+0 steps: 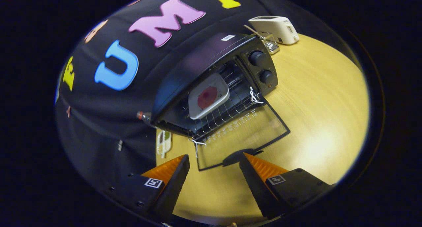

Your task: Open the toaster oven, put the food inside, and close the toaster oven door.

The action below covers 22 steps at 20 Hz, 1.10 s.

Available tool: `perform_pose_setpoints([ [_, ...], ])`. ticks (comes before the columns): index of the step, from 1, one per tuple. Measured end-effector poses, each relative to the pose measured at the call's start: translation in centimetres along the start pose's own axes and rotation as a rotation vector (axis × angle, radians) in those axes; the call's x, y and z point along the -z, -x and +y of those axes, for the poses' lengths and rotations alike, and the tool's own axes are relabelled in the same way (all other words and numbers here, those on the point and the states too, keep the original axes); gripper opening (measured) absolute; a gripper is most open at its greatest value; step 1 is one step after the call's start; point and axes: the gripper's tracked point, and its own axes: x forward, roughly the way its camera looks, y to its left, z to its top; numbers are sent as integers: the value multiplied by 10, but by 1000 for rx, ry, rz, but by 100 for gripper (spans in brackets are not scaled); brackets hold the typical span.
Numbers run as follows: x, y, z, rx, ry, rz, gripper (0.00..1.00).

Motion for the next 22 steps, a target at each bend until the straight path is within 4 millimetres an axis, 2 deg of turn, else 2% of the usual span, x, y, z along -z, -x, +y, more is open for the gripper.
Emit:
perform_pose_setpoints([
  [2, 23, -4, -13, 55, 151, 47, 99],
  [5, 54, -23, -31, 130, 362, 125, 99],
  [7, 71, -40, -42, 174, 441, 177, 99],
  [9, 78, -53, -48, 196, 458, 209, 99],
  [12, 78, -68, -56, 224, 464, 223, 99],
  [14, 72, -77, -68, 267, 493, 219, 99],
  [16, 61, -86, -68, 274, 516, 193, 99],
  [17, 61, -88, -70, 286, 500, 203, 99],
  [22, 53, -78, -61, 290, 422, 166, 99],
])
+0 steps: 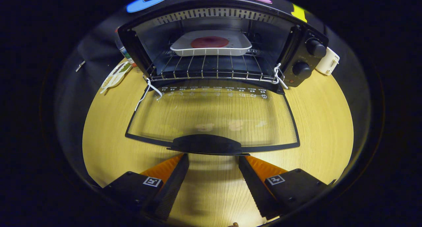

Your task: Open the toaster oven, put the food inside, and close the toaster oven door.

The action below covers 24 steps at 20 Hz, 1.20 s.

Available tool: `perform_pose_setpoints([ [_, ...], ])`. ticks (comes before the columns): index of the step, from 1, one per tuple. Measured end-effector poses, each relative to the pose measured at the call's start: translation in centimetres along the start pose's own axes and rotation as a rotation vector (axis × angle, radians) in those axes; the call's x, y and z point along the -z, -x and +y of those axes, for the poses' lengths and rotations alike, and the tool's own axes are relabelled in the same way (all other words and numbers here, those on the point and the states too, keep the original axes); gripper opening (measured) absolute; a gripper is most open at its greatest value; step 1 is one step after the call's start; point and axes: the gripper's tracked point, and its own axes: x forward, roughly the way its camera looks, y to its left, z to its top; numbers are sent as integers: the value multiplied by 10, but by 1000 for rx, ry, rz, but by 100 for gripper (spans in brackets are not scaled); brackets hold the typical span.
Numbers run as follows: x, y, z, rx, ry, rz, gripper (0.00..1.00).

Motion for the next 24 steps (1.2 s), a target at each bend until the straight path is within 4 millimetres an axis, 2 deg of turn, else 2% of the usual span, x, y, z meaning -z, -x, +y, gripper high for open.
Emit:
perform_pose_setpoints([
  [3, -8, 22, 2, -4, -1, -62, 99],
  [6, -26, 50, 5, -20, -10, -189, 99],
  [8, -35, 53, 4, -21, 26, -263, 99],
  [10, -40, 64, 6, -29, 46, -312, 99],
  [11, -48, 70, 6, -36, 38, -350, 99],
  [13, -61, 92, 9, -48, 35, -415, 99],
  [16, -58, 116, 4, -49, 60, -454, 99],
  [18, -70, 134, -1, -72, 53, -509, 100],
  [21, -104, 191, -26, -74, 39, -677, 99],
  [24, -137, 267, -71, -23, 43, -859, 99],
])
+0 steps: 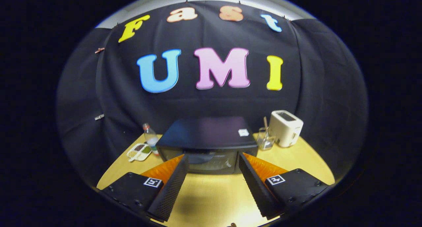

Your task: Open the toaster oven, put the food inside, and close the toaster oven door.

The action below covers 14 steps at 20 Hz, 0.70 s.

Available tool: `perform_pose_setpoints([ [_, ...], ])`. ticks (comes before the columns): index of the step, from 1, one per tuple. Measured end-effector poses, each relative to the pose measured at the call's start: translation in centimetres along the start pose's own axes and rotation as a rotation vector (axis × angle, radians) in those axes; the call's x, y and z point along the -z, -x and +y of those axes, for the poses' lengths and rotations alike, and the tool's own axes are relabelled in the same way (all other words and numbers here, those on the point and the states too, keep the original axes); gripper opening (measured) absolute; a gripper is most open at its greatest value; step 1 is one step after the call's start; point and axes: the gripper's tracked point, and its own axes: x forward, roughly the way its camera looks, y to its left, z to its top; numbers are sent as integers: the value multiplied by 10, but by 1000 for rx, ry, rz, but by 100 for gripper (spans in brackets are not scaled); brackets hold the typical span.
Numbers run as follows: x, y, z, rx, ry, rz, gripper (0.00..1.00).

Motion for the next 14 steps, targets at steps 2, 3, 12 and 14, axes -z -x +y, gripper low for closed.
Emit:
perform_pose_setpoints([
  [2, -45, 26, -25, 22, 9, -97, 99],
  [3, -69, 43, -35, 33, 19, -154, 99],
  [12, -104, 109, -84, 22, 32, -248, 98],
  [14, -111, 113, -89, 21, 48, -260, 98],
])
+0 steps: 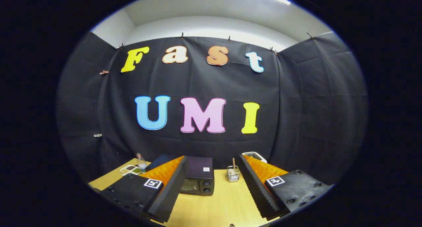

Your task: Open the toaster oven, put the food inside, and close the toaster oven door.

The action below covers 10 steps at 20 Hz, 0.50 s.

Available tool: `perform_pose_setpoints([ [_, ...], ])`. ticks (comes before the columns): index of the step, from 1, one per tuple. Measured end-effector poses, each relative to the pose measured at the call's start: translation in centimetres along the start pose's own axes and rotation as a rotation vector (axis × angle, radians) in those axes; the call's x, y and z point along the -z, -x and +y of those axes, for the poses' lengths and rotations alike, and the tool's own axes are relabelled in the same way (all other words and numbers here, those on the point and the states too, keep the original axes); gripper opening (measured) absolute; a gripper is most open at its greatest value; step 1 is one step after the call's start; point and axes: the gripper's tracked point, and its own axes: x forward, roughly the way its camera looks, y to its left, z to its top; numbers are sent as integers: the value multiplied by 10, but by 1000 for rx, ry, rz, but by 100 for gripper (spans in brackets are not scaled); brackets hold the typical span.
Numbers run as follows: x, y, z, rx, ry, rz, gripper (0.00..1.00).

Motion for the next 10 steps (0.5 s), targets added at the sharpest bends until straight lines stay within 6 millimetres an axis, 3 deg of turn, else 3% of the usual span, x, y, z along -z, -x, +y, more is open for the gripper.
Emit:
perform_pose_setpoints([
  [2, -4, 2, 8, -32, -57, -1, 98],
  [6, -15, 4, -11, -13, -90, -21, 98],
  [10, -9, 4, -13, -20, -81, 4, 98],
])
